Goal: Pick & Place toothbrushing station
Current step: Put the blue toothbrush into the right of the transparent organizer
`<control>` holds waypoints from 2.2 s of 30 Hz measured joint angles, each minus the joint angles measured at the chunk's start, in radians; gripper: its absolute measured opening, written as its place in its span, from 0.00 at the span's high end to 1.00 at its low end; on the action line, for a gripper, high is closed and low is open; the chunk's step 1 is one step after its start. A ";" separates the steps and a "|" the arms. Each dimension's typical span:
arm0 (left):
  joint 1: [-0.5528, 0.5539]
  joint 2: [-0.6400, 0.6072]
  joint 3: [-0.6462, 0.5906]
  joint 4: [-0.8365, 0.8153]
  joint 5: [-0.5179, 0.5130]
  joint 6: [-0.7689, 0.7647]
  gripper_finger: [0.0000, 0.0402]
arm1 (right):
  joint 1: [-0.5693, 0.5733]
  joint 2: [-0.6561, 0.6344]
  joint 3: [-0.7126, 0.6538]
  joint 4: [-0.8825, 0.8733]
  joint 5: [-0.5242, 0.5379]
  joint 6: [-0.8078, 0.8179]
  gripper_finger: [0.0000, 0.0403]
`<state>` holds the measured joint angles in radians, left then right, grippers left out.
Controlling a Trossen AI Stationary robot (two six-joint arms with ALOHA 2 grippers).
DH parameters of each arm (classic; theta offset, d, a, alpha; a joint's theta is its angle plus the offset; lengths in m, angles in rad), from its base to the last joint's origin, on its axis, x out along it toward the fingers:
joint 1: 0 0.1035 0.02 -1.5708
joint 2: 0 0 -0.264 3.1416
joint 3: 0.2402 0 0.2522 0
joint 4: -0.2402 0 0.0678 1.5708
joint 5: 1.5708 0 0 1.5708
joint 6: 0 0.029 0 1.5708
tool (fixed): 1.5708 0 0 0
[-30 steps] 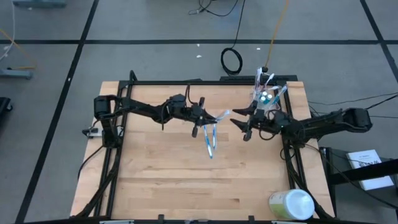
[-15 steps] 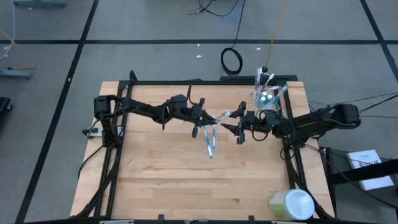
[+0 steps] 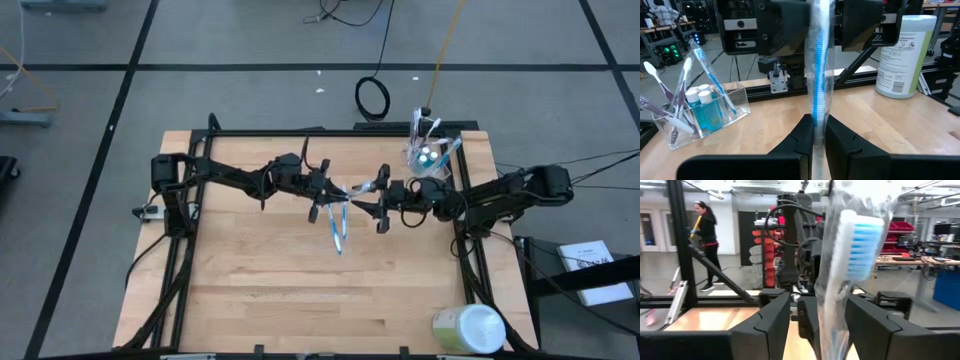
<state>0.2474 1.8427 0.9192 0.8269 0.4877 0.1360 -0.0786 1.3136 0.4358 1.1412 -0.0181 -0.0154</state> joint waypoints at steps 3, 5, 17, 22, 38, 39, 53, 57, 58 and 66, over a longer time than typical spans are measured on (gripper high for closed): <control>-0.001 0.000 0.000 -0.002 0.000 0.000 0.92 | 0.000 0.000 0.000 0.014 -0.026 -0.001 0.60; -0.001 0.000 0.000 -0.002 0.000 0.000 0.92 | 0.000 0.000 0.000 0.016 -0.037 -0.008 0.63; 0.000 0.000 0.000 -0.002 0.000 -0.001 0.91 | 0.000 0.000 0.000 0.015 -0.036 -0.016 0.73; -0.001 0.000 0.000 -0.003 0.001 -0.001 0.91 | 0.000 0.000 0.000 0.015 -0.036 -0.025 0.76; -0.001 -0.001 0.000 -0.008 0.002 -0.002 0.91 | -0.001 0.000 -0.001 0.014 -0.034 -0.034 0.85; -0.001 -0.001 0.000 -0.008 0.002 -0.002 0.91 | -0.001 0.000 -0.001 0.014 -0.034 -0.034 0.86; -0.001 -0.001 0.000 -0.010 0.002 -0.001 0.91 | -0.001 -0.001 -0.001 0.008 -0.034 -0.041 0.92; -0.001 -0.001 -0.001 -0.014 0.002 -0.002 0.91 | -0.001 -0.001 -0.001 -0.001 -0.033 -0.057 0.94; -0.001 -0.001 -0.001 -0.014 0.002 -0.002 0.91 | -0.001 -0.001 -0.001 -0.001 -0.031 -0.058 0.95; -0.001 -0.001 -0.001 -0.014 0.002 -0.003 0.91 | -0.001 -0.001 -0.001 -0.001 -0.030 -0.058 0.95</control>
<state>0.2466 1.8420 0.9180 0.8125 0.4896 0.1333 -0.0792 1.3125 0.4347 1.1404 -0.0483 -0.0738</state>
